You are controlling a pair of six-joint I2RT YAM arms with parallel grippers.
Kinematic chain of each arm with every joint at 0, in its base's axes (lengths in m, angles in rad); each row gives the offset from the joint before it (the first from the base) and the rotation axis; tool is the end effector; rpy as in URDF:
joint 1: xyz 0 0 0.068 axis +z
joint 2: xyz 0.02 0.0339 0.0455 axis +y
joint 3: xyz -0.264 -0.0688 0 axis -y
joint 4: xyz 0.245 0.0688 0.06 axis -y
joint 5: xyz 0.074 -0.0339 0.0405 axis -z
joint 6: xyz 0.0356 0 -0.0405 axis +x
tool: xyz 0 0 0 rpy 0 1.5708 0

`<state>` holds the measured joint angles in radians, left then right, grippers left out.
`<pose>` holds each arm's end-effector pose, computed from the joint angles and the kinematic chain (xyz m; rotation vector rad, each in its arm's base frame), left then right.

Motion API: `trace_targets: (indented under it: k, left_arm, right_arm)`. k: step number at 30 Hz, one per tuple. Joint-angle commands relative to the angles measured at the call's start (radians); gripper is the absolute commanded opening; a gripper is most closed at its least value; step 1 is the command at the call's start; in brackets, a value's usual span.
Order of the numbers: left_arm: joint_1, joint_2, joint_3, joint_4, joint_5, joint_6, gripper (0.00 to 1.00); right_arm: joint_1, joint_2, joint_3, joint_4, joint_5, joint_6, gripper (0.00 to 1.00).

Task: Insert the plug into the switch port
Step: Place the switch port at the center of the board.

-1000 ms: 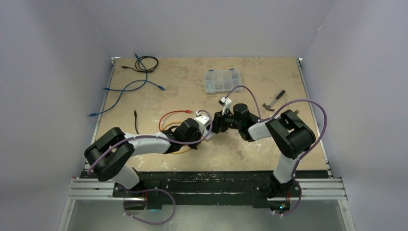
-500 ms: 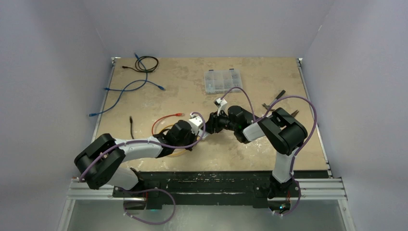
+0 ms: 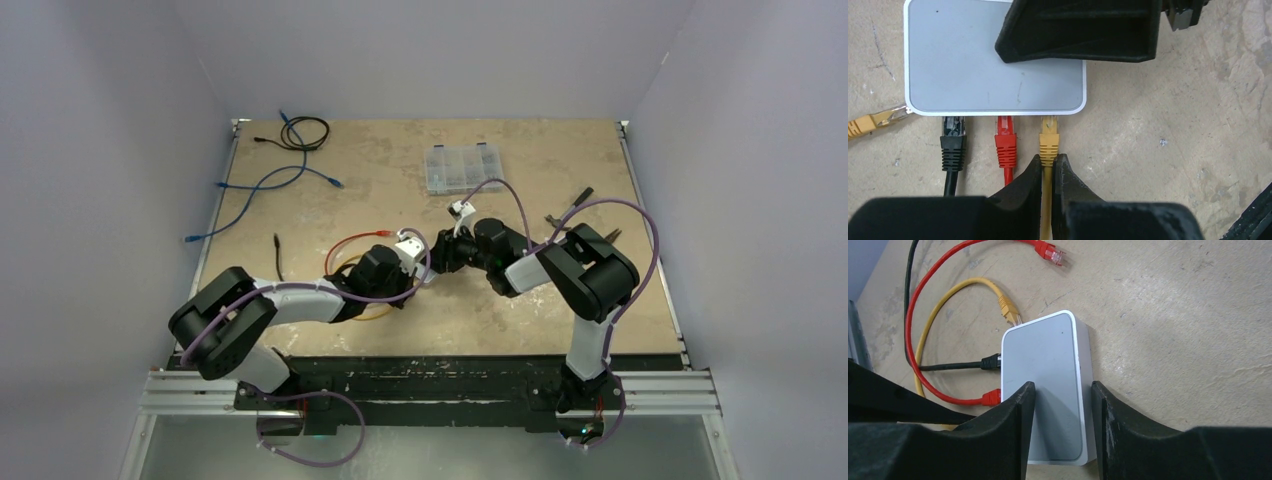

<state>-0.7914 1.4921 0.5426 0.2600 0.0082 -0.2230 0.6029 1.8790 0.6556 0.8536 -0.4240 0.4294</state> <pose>0.1932 -0.1960 0.1427 0.6546 2.2251 -0.5396 0.2711 0.2044 0.1166 -0.4776 2.0116 1.0743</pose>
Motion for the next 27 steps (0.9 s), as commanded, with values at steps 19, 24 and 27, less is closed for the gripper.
trace_targets:
  k: [19,24,27]
  left_arm:
    - [0.033,-0.109,-0.029,0.227,-0.147,0.108,0.00]
    - [0.034,-0.083,-0.030,0.238,-0.160,0.109,0.00]
    - [0.034,-0.063,-0.021,0.246,-0.169,0.111,0.03]
  right_arm:
    - [-0.140,-0.552,0.097,-0.616,0.093,-0.212,0.78]
    - [-0.144,-0.760,0.099,-0.726,0.313,-0.241,0.98]
    - [-0.144,-0.898,0.090,-0.777,0.428,-0.248,0.99]
